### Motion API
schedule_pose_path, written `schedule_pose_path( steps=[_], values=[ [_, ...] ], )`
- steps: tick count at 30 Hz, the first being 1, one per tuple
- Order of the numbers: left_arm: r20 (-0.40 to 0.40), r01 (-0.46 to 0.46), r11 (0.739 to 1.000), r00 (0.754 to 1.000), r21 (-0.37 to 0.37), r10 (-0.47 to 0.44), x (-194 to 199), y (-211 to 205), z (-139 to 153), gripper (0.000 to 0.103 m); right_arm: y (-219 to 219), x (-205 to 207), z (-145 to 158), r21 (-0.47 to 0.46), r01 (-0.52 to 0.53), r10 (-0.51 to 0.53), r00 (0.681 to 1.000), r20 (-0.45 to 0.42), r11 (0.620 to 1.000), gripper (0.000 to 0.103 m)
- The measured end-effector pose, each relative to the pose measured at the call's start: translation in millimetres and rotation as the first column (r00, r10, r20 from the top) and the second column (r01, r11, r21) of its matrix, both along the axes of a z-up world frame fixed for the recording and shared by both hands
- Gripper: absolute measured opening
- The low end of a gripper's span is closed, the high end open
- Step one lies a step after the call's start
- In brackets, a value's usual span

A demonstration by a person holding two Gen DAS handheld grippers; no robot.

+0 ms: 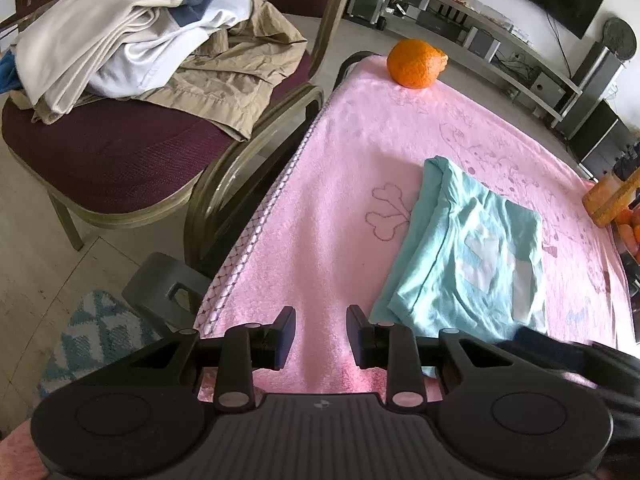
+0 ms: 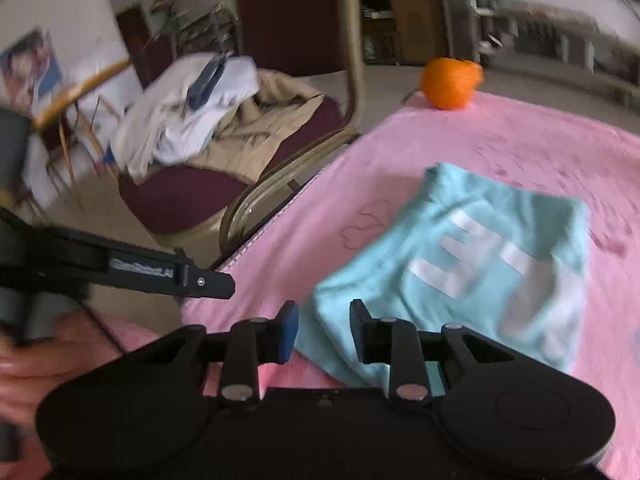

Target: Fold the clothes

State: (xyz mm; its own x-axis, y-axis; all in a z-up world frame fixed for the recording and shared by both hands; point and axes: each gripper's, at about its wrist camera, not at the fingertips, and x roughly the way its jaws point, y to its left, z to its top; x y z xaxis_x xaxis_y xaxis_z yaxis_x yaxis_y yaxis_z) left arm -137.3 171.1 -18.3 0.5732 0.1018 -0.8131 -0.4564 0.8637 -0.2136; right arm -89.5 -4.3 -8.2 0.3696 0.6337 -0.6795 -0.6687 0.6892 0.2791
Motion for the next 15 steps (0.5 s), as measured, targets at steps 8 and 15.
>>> schedule_pose_path(
  steps=[8, 15],
  values=[
    [0.010, 0.208, 0.974, 0.978, 0.090, -0.210, 31, -48, -2, 0.022, -96, 14, 3, 0.044, 0.252, -0.247, 0.965, -0.091, 0.967, 0.032],
    [-0.147, 0.394, 0.909, 0.916, 0.141, -0.374, 64, -100, -34, 0.018, -85, 26, -41, -0.024, 0.225, -0.226, 0.972, -0.071, 0.974, 0.015]
  ],
)
